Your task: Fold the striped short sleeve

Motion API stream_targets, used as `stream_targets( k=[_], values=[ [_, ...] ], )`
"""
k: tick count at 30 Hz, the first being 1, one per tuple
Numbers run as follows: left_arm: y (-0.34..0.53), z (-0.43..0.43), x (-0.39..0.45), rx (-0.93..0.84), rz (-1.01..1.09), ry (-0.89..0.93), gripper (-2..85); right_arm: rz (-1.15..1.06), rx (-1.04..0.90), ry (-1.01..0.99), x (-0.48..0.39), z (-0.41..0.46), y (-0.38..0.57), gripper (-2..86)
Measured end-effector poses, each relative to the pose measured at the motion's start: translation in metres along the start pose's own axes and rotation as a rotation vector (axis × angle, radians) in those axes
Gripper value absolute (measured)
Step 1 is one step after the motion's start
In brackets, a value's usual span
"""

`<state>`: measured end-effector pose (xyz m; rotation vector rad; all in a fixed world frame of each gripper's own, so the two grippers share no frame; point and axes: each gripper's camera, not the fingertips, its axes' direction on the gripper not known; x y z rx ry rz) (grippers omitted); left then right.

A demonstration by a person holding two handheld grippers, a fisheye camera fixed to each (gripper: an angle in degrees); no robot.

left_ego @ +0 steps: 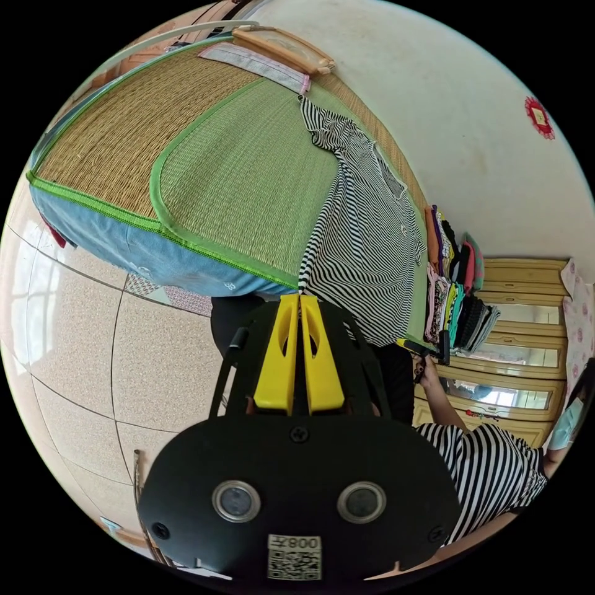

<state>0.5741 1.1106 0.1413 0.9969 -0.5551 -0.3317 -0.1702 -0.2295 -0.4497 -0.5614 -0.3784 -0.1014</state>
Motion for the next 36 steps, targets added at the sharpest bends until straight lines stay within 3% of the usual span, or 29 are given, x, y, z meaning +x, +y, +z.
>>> stream_targets(
  k=[15, 27, 36],
  values=[
    [0.010, -0.016, -0.032, 0.089, -0.030, 0.027, 0.1, -0.039, -0.074, -0.007, -0.012, 0.018, -0.031, 10.6],
    [-0.008, -0.009, -0.048, 0.103, -0.059, 0.055, 0.2, -0.052, -0.101, -0.002, -0.005, 0.024, -0.057, 2.2],
    [-0.030, -0.010, -0.044, 0.107, -0.030, 0.113, 0.2, -0.128, -0.072, -0.102, 0.009, -0.023, -0.062, 0.6]
  ],
)
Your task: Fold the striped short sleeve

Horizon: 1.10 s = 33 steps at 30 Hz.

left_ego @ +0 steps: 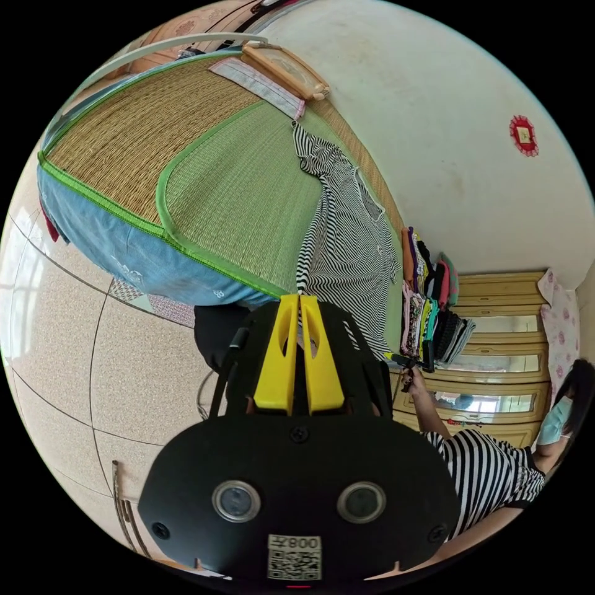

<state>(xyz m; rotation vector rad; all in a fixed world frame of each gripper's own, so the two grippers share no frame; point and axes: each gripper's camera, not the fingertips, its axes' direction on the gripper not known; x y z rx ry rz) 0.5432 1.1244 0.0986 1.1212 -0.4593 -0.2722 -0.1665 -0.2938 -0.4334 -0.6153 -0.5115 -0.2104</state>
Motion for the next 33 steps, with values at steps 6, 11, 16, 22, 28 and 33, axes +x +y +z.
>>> stream_targets(
  k=[6, 11, 16, 22, 28, 33],
  values=[
    [-0.012, 0.007, 0.019, -0.038, 0.064, 0.076, 0.1, -0.106, 0.027, 0.055, -0.019, -0.089, 0.002, 0.3],
    [-0.026, 0.026, 0.023, -0.111, 0.062, 0.090, 0.2, -0.099, -0.016, 0.178, -0.014, -0.106, -0.010, 0.3],
    [-0.050, 0.049, 0.025, -0.180, 0.036, 0.094, 0.7, 0.022, -0.119, 0.114, 0.035, -0.051, -0.031, 0.4],
    [-0.086, 0.047, 0.039, -0.196, 0.049, 0.017, 2.9, 0.100, -0.150, 0.083, 0.067, -0.032, -0.038, 0.8],
    [-0.150, 0.057, 0.066, -0.151, 0.067, 0.043, 4.7, 0.142, -0.063, 0.084, 0.084, -0.063, -0.056, 1.6],
    [-0.240, 0.092, 0.115, -0.143, 0.136, 0.034, 5.0, 0.154, 0.011, 0.145, 0.085, -0.093, -0.085, 2.0]
  ],
)
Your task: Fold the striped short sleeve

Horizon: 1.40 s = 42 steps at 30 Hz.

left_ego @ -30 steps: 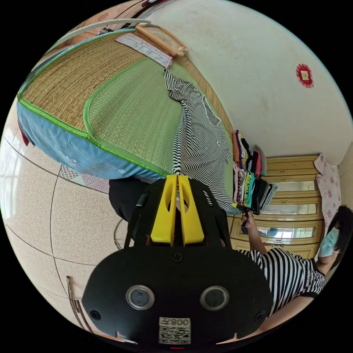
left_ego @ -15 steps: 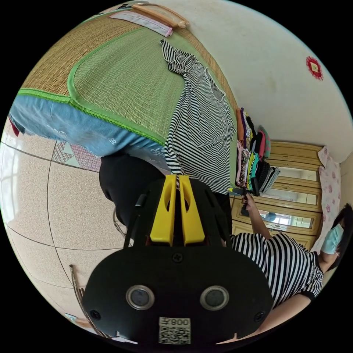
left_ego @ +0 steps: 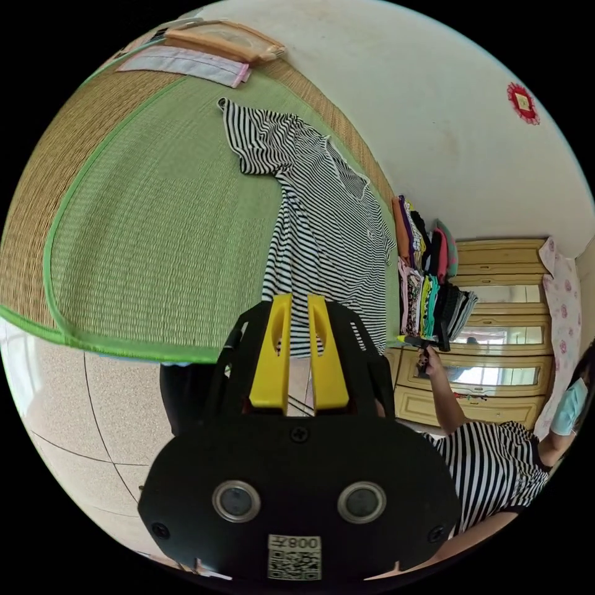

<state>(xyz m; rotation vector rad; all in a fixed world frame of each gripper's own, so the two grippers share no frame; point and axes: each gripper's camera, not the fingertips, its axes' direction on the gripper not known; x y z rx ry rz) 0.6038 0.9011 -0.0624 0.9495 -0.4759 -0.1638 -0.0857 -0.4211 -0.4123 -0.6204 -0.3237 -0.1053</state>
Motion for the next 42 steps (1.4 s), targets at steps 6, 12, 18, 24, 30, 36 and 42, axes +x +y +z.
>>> stream_targets(
  k=[6, 12, 18, 24, 30, 36, 42],
  values=[
    [-0.123, 0.022, 0.034, 0.009, 0.038, -0.083, 4.2, -0.056, 0.156, 0.003, -0.022, -0.036, -0.069, 1.9],
    [-0.228, 0.035, 0.053, 0.040, 0.020, -0.191, 2.0, -0.101, 0.262, 0.123, -0.059, -0.043, -0.186, 0.5],
    [-0.303, 0.039, 0.067, 0.051, -0.008, -0.362, 0.3, -0.038, 0.235, 0.258, -0.053, -0.017, -0.275, -0.1],
    [-0.370, 0.027, 0.079, 0.081, -0.003, -0.403, 0.1, -0.044, 0.285, 0.276, -0.032, -0.031, -0.303, -0.1],
    [-0.421, 0.018, 0.098, 0.083, 0.006, -0.443, 0.0, -0.024, 0.297, 0.263, -0.017, -0.038, -0.316, 0.0],
    [-0.433, -0.001, 0.130, 0.160, 0.096, -0.378, 0.1, -0.064, 0.360, 0.260, -0.027, -0.038, -0.301, 0.1],
    [-0.469, -0.004, 0.169, 0.177, 0.201, -0.312, 0.1, -0.122, 0.457, 0.185, -0.051, -0.049, -0.323, 0.7]
  ],
)
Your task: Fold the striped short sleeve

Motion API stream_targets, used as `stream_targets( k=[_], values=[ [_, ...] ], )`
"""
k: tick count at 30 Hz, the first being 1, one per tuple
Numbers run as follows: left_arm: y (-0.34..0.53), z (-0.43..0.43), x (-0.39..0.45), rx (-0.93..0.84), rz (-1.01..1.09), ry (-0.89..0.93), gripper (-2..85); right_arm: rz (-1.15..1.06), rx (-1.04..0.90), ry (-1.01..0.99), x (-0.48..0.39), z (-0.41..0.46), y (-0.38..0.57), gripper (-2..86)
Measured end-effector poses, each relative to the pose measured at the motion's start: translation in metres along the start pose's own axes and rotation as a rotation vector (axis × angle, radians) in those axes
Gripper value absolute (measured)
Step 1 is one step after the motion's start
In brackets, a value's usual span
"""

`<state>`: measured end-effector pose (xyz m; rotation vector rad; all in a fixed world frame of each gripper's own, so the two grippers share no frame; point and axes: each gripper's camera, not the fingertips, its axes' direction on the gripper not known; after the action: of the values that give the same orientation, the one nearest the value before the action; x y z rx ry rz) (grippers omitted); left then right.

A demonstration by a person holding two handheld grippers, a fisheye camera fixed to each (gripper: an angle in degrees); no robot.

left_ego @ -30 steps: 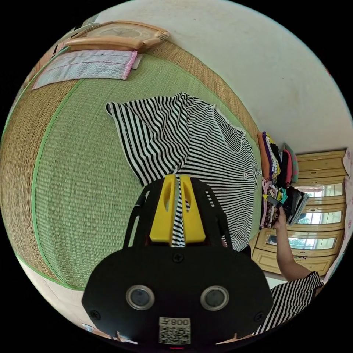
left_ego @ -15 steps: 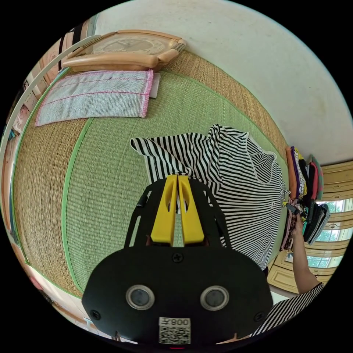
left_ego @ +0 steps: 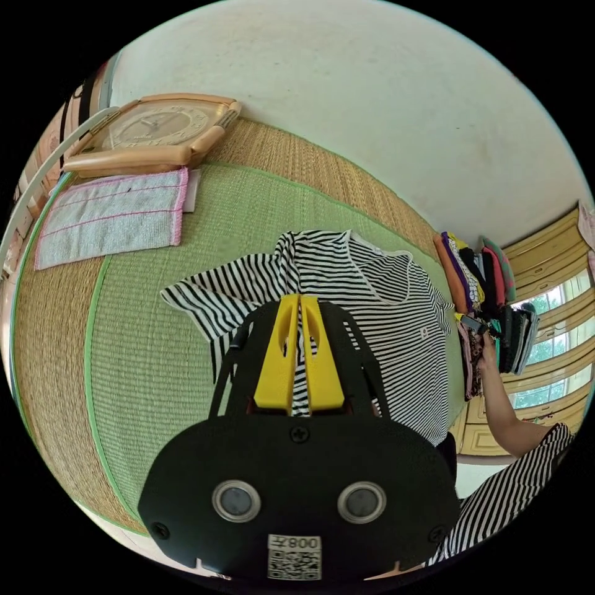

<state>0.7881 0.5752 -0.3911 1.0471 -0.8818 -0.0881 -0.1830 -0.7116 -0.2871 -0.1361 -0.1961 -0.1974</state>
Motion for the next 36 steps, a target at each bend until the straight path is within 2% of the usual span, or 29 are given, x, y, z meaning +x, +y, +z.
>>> stream_targets(
  k=[7, 12, 13, 24, 33, 36],
  values=[
    [-0.073, 0.022, 0.020, -0.025, 0.006, 0.034, 0.2, -0.013, -0.041, 0.012, -0.013, 0.046, -0.075, 1.2],
    [-0.126, 0.046, 0.028, -0.112, 0.012, -0.043, 0.2, -0.005, -0.109, 0.088, -0.016, 0.086, -0.106, 0.1],
    [-0.131, 0.049, 0.028, -0.129, 0.008, -0.058, 0.2, 0.002, -0.075, 0.082, -0.015, 0.088, -0.109, 0.1],
    [-0.219, 0.049, 0.041, -0.060, -0.043, -0.032, 0.1, 0.034, -0.047, 0.075, -0.015, 0.106, -0.152, 0.1],
    [-0.208, -0.005, 0.061, -0.031, 0.056, 0.004, 0.2, -0.021, 0.009, 0.076, -0.025, 0.102, -0.143, 0.0],
    [-0.192, -0.025, 0.052, -0.047, 0.019, -0.077, 0.3, -0.054, 0.040, 0.037, -0.036, 0.098, -0.136, 0.0]
  ],
)
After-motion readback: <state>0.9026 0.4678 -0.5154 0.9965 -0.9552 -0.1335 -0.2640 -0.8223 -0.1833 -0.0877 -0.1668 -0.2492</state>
